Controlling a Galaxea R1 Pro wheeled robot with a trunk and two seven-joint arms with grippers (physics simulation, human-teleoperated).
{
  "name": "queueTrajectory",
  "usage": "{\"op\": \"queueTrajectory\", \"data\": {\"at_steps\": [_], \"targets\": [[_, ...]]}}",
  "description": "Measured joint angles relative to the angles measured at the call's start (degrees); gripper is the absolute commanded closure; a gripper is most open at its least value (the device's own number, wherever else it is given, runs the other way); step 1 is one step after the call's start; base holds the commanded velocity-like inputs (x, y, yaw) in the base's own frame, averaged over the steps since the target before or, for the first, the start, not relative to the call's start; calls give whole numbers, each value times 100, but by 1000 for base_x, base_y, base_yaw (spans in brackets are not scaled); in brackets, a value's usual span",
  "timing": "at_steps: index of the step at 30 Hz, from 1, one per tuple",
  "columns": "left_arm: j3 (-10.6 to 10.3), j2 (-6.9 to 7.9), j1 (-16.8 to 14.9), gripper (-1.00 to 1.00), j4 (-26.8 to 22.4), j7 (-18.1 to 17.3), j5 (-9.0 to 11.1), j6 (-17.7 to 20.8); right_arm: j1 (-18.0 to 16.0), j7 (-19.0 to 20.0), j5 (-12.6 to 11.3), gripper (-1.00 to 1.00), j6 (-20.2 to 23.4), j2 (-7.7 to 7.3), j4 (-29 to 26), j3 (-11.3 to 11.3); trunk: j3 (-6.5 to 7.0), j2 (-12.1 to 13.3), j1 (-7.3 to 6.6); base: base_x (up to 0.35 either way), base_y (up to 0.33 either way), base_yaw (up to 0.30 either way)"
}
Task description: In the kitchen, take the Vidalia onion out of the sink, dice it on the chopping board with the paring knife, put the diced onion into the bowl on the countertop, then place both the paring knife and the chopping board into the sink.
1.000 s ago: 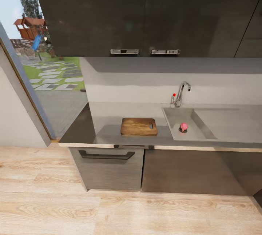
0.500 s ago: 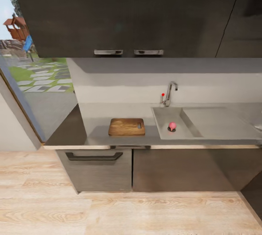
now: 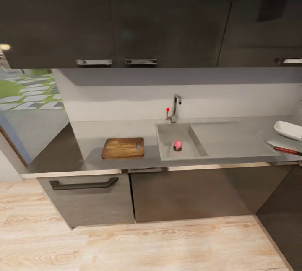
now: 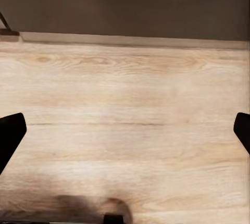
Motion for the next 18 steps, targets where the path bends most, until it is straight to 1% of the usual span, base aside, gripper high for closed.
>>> {"op": "queueTrajectory", "data": {"at_steps": [2, 4, 6, 9, 12, 14, 17, 18], "targets": [[2, 0, 0, -100, 0, 0, 0, -1, 0, -5, 2, -100, -257, 2, -2, 6, 0, -1, 0, 0, -127, -4], [2, 1, 0, -100, 0, 0, 0, -1, 0, -9, 3, -100, -697, 5, 0, 14, 0, -1, 0, 0, -57, -2], [2, 1, 0, -100, 0, 0, 0, -1, 0, -15, 4, -100, -968, 17, 9, 18, 0, -1, 0, 0, -29, -1], [3, 0, 0, -100, 0, 0, 0, -1, 0, -19, 9, -100, -1184, 64, 17, 22, 0, -1, 0, 0, -11, 0], [3, 0, 0, -100, 0, 0, 0, -1, 0, -21, 15, -100, -1285, 107, 20, 21, 0, -1, 0, 0, -4, 0], [3, 0, 0, -100, 0, 0, 0, -1, 4, -21, 23, -100, -1438, 137, 30, 24, 0, -1, 0, 0, -2, 0], [3, 0, 0, -100, 0, 0, 0, -1, 11, -21, 35, -100, -1800, 183, 68, 28, 0, -1, 0, 0, 0, 0], [4, 0, 0, -100, 0, 0, 0, -1, 19, -21, 58, -100, -1826, 247, 221, 32, 0, -1, 0, 0, 0, 0]]}}
